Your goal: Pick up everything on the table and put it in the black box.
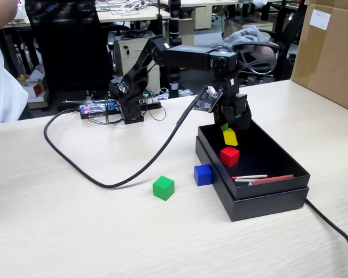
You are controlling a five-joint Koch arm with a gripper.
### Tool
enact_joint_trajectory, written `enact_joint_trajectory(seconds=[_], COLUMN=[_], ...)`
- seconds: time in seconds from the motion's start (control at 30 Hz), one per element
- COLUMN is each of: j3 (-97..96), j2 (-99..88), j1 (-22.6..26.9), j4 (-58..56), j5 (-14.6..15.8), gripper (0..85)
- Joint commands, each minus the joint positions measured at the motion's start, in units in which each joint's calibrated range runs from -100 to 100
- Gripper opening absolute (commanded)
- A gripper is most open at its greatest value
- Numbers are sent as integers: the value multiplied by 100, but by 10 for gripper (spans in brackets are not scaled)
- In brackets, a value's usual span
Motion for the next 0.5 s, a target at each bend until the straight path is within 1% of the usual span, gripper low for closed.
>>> enact_joint_trajectory(seconds=[0.0, 0.13, 0.47], j3=[686, 804, 858], j2=[-36, -71, 572], j1=[15, 137, 210], j4=[-16, -16, -16], j5=[0, 63, 132], gripper=[149, 148, 149])
